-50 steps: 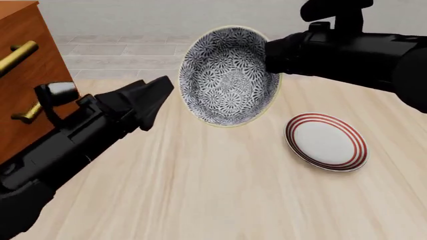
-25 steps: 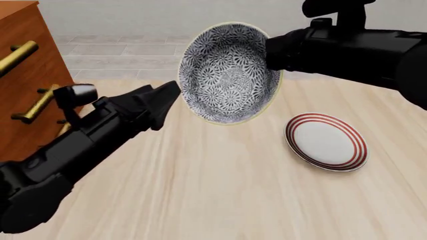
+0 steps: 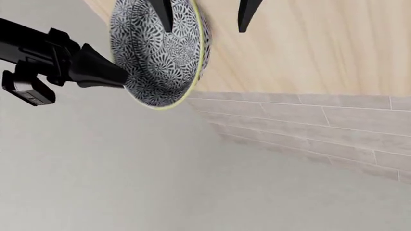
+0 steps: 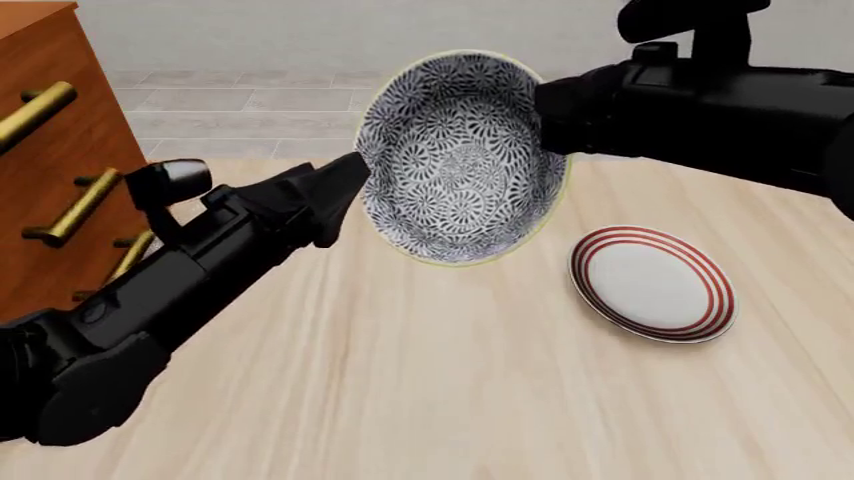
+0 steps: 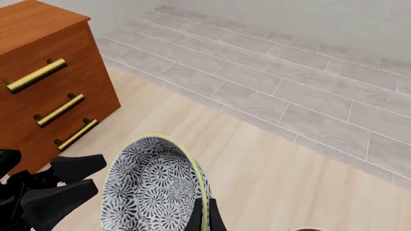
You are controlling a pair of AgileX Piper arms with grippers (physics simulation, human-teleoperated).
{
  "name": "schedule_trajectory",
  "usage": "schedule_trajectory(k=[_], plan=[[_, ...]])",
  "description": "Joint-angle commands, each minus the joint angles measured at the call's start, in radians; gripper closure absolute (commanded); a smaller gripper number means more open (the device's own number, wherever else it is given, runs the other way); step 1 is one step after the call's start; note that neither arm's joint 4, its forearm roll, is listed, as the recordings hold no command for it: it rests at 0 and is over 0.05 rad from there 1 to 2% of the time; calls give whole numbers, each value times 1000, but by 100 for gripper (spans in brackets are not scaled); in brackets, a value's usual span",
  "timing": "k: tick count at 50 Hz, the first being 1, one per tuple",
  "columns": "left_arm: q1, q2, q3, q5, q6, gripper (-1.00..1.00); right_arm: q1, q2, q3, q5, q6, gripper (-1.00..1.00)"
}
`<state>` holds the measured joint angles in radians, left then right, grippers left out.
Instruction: Put the bowl on top of the cabinet.
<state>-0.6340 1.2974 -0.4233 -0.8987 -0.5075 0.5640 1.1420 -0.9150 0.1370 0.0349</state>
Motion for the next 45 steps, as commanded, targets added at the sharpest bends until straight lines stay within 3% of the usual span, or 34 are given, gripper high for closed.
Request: schedule_trajectory(k=[1, 30, 31, 45], plan=[[1, 57, -24, -31, -9, -100, 6, -12, 3, -3, 5, 100], [-36, 157, -71, -86, -34, -100, 14, -2, 4, -17, 12, 100], [-16, 146, -70, -74, -17, 100, 13, 0, 3, -17, 11, 100], [-20, 152, -71, -82, -34, 100, 11, 12, -7, -18, 12, 100]])
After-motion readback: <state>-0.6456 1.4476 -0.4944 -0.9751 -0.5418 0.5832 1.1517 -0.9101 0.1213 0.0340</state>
